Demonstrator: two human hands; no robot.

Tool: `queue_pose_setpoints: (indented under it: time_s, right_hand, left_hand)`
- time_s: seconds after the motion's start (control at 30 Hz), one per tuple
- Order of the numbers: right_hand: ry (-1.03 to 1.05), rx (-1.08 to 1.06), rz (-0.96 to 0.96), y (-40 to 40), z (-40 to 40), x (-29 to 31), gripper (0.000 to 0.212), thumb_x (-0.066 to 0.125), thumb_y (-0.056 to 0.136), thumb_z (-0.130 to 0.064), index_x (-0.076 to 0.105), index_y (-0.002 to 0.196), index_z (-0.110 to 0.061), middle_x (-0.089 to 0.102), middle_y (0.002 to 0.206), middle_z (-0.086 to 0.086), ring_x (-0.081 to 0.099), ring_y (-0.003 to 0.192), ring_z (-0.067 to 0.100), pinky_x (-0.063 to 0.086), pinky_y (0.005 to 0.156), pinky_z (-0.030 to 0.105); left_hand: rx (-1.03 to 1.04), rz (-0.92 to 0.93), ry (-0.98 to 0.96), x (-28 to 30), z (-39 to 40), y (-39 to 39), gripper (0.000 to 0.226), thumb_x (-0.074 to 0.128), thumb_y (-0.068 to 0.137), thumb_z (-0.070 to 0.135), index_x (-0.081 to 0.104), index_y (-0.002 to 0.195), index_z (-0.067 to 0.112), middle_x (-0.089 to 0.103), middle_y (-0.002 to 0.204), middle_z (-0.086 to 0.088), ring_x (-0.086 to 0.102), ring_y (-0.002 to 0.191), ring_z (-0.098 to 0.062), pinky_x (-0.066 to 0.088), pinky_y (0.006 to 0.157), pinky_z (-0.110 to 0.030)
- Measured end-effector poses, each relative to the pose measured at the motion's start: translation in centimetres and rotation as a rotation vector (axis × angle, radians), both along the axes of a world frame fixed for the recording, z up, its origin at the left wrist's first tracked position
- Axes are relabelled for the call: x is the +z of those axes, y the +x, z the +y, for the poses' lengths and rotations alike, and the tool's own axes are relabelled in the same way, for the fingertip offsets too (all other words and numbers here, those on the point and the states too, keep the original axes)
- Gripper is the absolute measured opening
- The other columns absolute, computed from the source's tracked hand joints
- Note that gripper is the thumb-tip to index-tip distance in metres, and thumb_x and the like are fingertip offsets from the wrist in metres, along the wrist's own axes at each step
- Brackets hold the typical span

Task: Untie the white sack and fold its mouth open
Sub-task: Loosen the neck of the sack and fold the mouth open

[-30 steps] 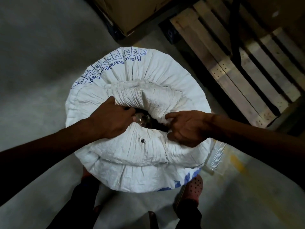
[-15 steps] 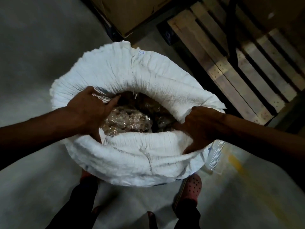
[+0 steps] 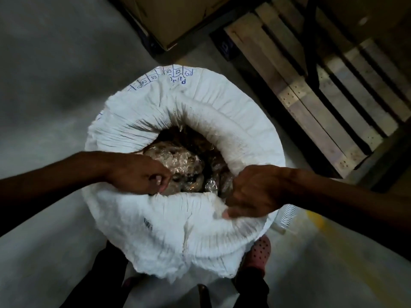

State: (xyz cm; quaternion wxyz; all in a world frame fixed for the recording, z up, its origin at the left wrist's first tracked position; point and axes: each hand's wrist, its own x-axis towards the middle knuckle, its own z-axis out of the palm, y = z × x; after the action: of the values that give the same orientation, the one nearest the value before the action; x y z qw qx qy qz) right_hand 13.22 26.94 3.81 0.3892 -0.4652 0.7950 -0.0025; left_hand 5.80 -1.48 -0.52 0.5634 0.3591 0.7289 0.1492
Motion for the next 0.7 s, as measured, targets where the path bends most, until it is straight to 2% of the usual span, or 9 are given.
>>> queue_pose_setpoints:
  time_s: [0.07, 0.13, 0.27, 0.37, 0.43, 0.5, 0.6, 0.63, 0.7]
  right_hand:
    - [0.09, -0.139, -0.088, -0.8, 0.0, 0.7, 0.062, 0.023, 0.11, -0.054, 0.068, 0.099, -0.013, 0.074, 0.102, 0.011, 0.067, 0.097, 0.029, 0.047, 0.089, 0.035]
    - [0.13, -0.371, -0.108, -1.5, 0.2, 0.4, 0.062, 0.024, 0.11, -0.052, 0.068, 0.101, -0.009, 0.073, 0.108, 0.017, 0.067, 0.102, 0.033, 0.042, 0.086, 0.031]
    - [0.395, -0.567, -0.021, -2.9, 1.0, -0.2, 0.062, 0.044, 0.097, -0.071, 0.069, 0.123, -0.02, 0.071, 0.127, 0.014, 0.066, 0.118, 0.033, 0.048, 0.093, 0.036]
    - [0.475, -0.456, 0.077, -2.8, 0.3, -0.5, 0.086, 0.055, 0.066, -0.097, 0.068, 0.118, -0.029, 0.074, 0.114, 0.002, 0.069, 0.111, 0.028, 0.045, 0.083, 0.036]
    - [0.44, -0.391, 0.13, -2.4, -0.5, -1.1, 0.1, 0.047, 0.055, -0.106, 0.069, 0.115, -0.029, 0.076, 0.106, 0.001, 0.071, 0.102, 0.026, 0.045, 0.08, 0.036]
    - [0.408, -0.343, 0.165, -1.9, -0.7, -1.8, 0.111, 0.04, 0.048, -0.111, 0.068, 0.119, -0.03, 0.077, 0.104, -0.001, 0.073, 0.096, 0.025, 0.051, 0.083, 0.035]
    - [0.401, -0.295, 0.175, -1.3, -0.4, -2.2, 0.124, 0.039, 0.045, -0.112, 0.056, 0.139, -0.033, 0.076, 0.113, 0.002, 0.072, 0.097, 0.026, 0.056, 0.089, 0.036]
    - [0.409, -0.281, 0.172, -1.1, -0.4, -2.1, 0.127, 0.044, 0.047, -0.11, 0.047, 0.148, -0.033, 0.07, 0.129, 0.007, 0.069, 0.107, 0.029, 0.054, 0.094, 0.038]
    - [0.426, -0.252, 0.183, -0.8, -0.3, -1.7, 0.132, 0.052, 0.052, -0.105, 0.025, 0.16, -0.035, 0.039, 0.161, 0.018, 0.049, 0.139, 0.039, 0.042, 0.112, 0.046]
  left_hand:
    - [-0.041, 0.056, -0.13, 0.6, -0.6, 0.8, 0.026, 0.044, 0.105, 0.041, 0.067, 0.108, 0.028, 0.069, 0.107, 0.01, 0.06, 0.098, -0.005, 0.04, 0.082, -0.015]
    - [-0.091, 0.117, -0.286, 1.0, -0.9, 1.2, 0.063, 0.027, 0.096, 0.068, 0.068, 0.118, 0.025, 0.068, 0.127, 0.004, 0.061, 0.116, -0.014, 0.04, 0.094, -0.022]
    - [-0.264, 0.235, -0.584, 1.7, -0.9, 1.5, 0.063, 0.044, 0.087, 0.075, 0.066, 0.123, 0.029, 0.069, 0.131, -0.001, 0.065, 0.114, -0.022, 0.046, 0.088, -0.033]
    - [-0.201, 0.448, -0.416, 1.9, -0.7, 1.2, 0.061, 0.037, 0.074, 0.087, 0.055, 0.096, 0.033, 0.07, 0.101, 0.004, 0.065, 0.095, -0.021, 0.049, 0.081, -0.034]
    - [-0.101, 0.532, -0.293, 1.8, -0.8, 0.6, 0.08, 0.017, 0.064, 0.102, 0.048, 0.095, 0.035, 0.064, 0.086, 0.005, 0.065, 0.09, -0.023, 0.052, 0.081, -0.035]
    - [-0.01, 0.534, -0.227, 1.3, -1.1, 0.5, 0.099, 0.01, 0.051, 0.112, 0.041, 0.115, 0.043, 0.071, 0.099, 0.002, 0.067, 0.097, -0.025, 0.052, 0.086, -0.035]
    - [0.04, 0.591, -0.177, 1.1, -1.5, 1.0, 0.12, 0.037, 0.046, 0.112, 0.023, 0.144, 0.045, 0.071, 0.124, 0.0, 0.07, 0.107, -0.026, 0.053, 0.086, -0.034]
    - [0.047, 0.616, -0.16, 1.1, -1.5, 1.1, 0.129, 0.044, 0.043, 0.111, 0.019, 0.15, 0.043, 0.064, 0.138, 0.001, 0.069, 0.114, -0.026, 0.055, 0.088, -0.036]
    - [0.089, 0.641, -0.106, 1.0, -1.6, 1.2, 0.15, 0.05, 0.037, 0.11, 0.005, 0.162, 0.041, 0.026, 0.17, 0.001, 0.058, 0.133, -0.027, 0.056, 0.094, -0.043]
